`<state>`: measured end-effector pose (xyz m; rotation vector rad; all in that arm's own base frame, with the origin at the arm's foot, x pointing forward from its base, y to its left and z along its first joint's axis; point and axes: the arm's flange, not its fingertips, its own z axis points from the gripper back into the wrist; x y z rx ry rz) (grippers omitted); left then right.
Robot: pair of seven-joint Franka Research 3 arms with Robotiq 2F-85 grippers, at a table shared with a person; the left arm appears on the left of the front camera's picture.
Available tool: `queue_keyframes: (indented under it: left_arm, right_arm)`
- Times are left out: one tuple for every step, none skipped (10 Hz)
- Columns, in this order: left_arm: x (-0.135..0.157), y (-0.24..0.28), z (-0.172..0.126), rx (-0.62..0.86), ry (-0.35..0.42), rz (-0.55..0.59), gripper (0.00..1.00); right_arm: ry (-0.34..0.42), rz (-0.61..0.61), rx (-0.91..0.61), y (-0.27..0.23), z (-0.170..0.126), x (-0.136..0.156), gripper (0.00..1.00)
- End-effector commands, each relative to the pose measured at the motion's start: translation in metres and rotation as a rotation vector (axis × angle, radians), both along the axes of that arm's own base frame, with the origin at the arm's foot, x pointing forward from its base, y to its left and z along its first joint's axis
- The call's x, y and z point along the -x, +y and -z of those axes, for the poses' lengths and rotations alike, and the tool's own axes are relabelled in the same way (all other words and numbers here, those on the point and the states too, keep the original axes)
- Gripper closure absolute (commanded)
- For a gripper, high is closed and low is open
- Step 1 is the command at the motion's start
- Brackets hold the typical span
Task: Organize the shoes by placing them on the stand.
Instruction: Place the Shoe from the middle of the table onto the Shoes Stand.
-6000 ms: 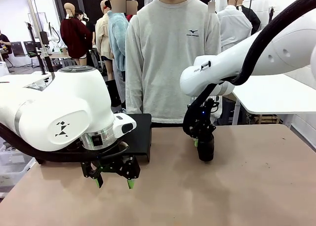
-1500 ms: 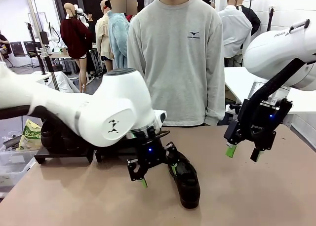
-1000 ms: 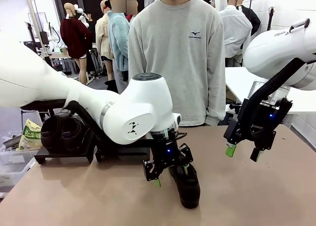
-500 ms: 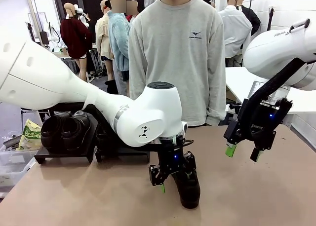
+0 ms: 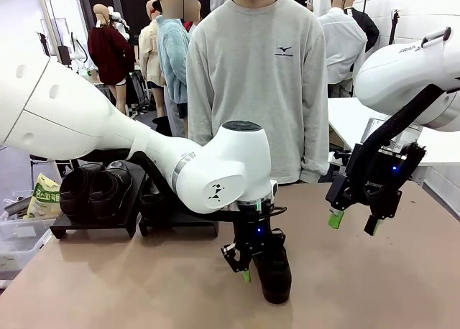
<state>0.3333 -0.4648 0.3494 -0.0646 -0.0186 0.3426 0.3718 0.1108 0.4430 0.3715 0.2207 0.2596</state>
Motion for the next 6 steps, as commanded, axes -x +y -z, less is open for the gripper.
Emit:
queue_keyframes:
  left_arm:
    - [-0.0051,-0.0039,0.0009,-0.029,-0.019,0.02,1.0]
    - [-0.0043,-0.0039,0.0011,-0.027,-0.017,0.026,1.0]
    - [-0.0039,-0.004,0.0041,-0.027,-0.004,0.031,1.0]
    - [-0.0032,-0.0039,0.0054,-0.024,0.002,0.034,1.0]
    - [-0.0023,-0.0033,0.0036,-0.016,0.001,0.039,1.0]
    - [-0.0018,-0.0016,0.0022,-0.017,0.005,0.043,1.0]
  right_arm:
    - [0.007,-0.012,0.006,0.0007,-0.0026,-0.0006,0.0]
    - [0.007,-0.012,0.006,0.0007,-0.0026,-0.0006,0.0]
    - [0.007,-0.012,0.006,0.0007,-0.0026,-0.0006,0.0]
    - [0.007,-0.012,0.006,0.0007,-0.0026,-0.0006,0.0]
    - [0.007,-0.012,0.006,0.0007,-0.0026,-0.0006,0.0]
    - [0.007,-0.012,0.006,0.0007,-0.0026,-0.0006,0.0]
